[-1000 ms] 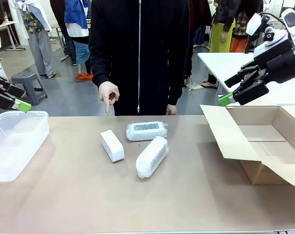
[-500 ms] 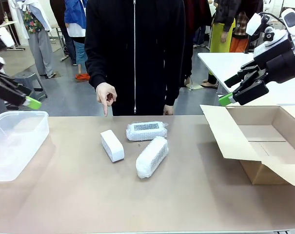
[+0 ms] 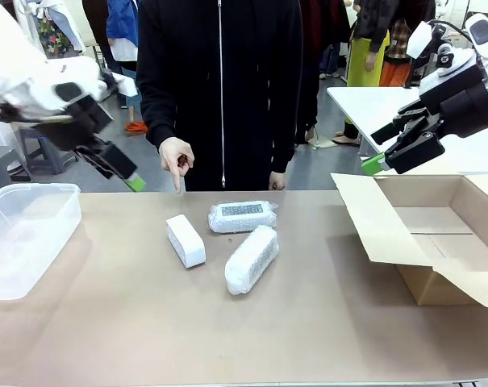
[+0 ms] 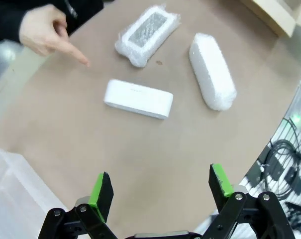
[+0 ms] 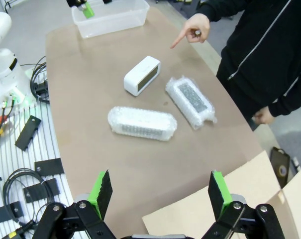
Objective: Separate and place wrapped and unwrapped clocks.
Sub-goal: Pick up the Digital clock indicated by the person.
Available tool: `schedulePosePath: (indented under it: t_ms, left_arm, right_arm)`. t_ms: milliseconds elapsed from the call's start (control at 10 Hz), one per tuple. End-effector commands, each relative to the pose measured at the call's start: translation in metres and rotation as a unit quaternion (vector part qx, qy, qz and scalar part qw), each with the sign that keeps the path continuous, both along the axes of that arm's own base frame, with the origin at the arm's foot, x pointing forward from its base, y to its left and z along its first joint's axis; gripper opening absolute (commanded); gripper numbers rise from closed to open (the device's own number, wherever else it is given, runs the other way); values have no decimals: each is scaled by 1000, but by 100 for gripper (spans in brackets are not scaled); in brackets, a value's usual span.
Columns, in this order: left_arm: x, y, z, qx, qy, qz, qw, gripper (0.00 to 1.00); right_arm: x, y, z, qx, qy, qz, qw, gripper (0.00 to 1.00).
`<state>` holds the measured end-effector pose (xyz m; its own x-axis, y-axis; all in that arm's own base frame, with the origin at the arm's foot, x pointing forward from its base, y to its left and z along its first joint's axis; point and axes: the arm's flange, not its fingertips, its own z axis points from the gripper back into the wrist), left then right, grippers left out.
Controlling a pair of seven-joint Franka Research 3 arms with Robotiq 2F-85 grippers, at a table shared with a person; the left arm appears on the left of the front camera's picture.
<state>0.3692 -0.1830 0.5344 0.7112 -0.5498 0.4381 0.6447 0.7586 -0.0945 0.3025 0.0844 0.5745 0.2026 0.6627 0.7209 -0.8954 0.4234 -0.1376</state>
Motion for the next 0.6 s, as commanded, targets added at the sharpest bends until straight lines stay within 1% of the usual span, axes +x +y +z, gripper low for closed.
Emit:
schedulePosePath:
  t_ms: [0, 100, 200, 300, 400, 500]
  left_arm:
    - [20, -30, -8, 19, 78, 103, 991, 100]
    - [27, -45, -24, 50, 94, 139, 985, 100]
    - [37, -54, -44, 49, 98, 159, 981, 100]
    - [43, -44, -54, -12, 56, 159, 986, 100]
    - [26, -42, -45, 37, 89, 133, 986, 100]
    - [26, -42, -45, 37, 89, 133, 986, 100]
  right_arm:
    - [1, 0, -1, 9, 3, 7, 1000, 100]
    - [1, 0, -1, 9, 3, 7, 1000, 100]
    - [1, 0, -1, 9, 3, 7, 1000, 100]
    - [1, 0, -1, 9, 3, 7, 1000, 100]
    - [1, 0, -1, 9, 3, 7, 1000, 100]
    - [1, 0, -1, 9, 3, 7, 1000, 100]
